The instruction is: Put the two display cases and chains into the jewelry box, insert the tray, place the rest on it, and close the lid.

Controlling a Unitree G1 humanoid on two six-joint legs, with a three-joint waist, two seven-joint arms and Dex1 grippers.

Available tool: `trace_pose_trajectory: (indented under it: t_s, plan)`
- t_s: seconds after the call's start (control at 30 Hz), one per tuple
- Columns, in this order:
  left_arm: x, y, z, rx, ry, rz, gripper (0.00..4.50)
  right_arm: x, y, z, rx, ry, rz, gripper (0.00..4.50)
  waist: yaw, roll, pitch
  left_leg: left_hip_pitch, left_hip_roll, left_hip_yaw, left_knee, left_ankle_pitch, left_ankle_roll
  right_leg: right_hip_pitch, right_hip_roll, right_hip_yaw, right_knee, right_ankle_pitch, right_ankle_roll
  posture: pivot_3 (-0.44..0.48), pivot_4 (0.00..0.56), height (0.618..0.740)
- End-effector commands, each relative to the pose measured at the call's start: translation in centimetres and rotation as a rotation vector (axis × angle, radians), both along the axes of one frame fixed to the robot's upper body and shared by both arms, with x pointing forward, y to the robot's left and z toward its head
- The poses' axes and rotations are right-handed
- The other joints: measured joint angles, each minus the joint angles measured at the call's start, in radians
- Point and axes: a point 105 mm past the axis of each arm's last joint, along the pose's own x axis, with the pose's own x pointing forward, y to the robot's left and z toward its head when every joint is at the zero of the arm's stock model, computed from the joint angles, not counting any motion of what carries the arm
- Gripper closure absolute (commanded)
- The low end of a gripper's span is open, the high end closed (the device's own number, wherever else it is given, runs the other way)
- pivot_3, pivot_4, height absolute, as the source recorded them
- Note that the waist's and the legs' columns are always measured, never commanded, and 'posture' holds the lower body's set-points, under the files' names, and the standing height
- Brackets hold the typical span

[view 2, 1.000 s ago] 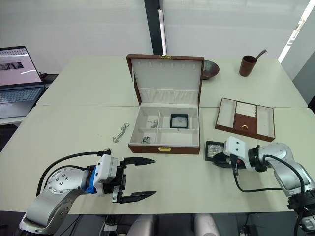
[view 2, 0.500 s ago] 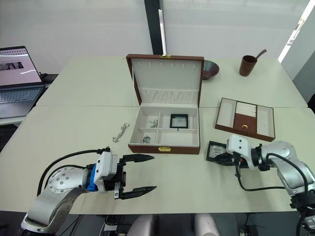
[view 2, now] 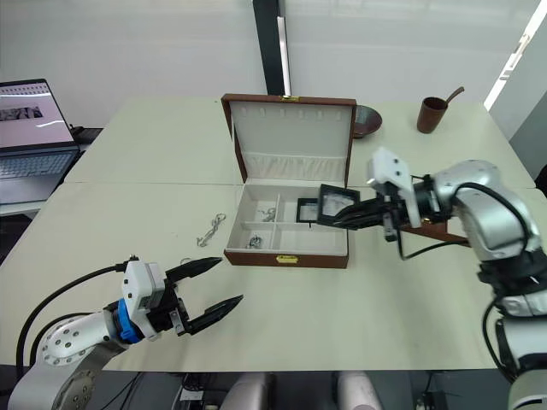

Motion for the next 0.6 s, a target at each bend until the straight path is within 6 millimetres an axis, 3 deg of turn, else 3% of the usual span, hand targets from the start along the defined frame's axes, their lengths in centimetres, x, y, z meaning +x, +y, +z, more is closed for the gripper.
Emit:
trace_pose_trajectory:
  t_s: [0.03, 0.27, 0.6]
  plan:
    - [-0.5, -0.1, 1.1, -0.021, -0.047, 0.023, 0.0, 0.7, 1.2, 1.1, -0.022, -0.019, 0.014, 4.5, 0.004, 0.0, 0.0, -0.001, 0.0, 0.0, 0.0, 0.0, 0.0, -0.001, 0.0, -0.001, 0.0, 0.0, 0.0, 0.0, 0.15, 0.74]
    - [-0.9, -0.3, 0.8, -0.037, -0.051, 0.069, 0.0, 1.8, 3.2, -0.8, -0.106, 0.145, 0.0, 4.5, 0.001, 0.0, 0.0, -0.001, 0.0, -0.002, 0.0, 0.0, 0.0, -0.001, 0.0, -0.001, 0.0, 0.0, 0.0, 0.0, 0.15, 0.74]
    - [-0.7, -0.8, 0.6, -0.046, -0.052, 0.077, 0.0, 2.2, 3.7, -2.4, -0.137, 0.234, -0.003, 4.5, -0.002, 0.0, 0.0, -0.001, -0.001, -0.002, 0.0, 0.0, 0.0, -0.001, 0.001, -0.001, 0.0, 0.0, 0.0, 0.0, 0.15, 0.74]
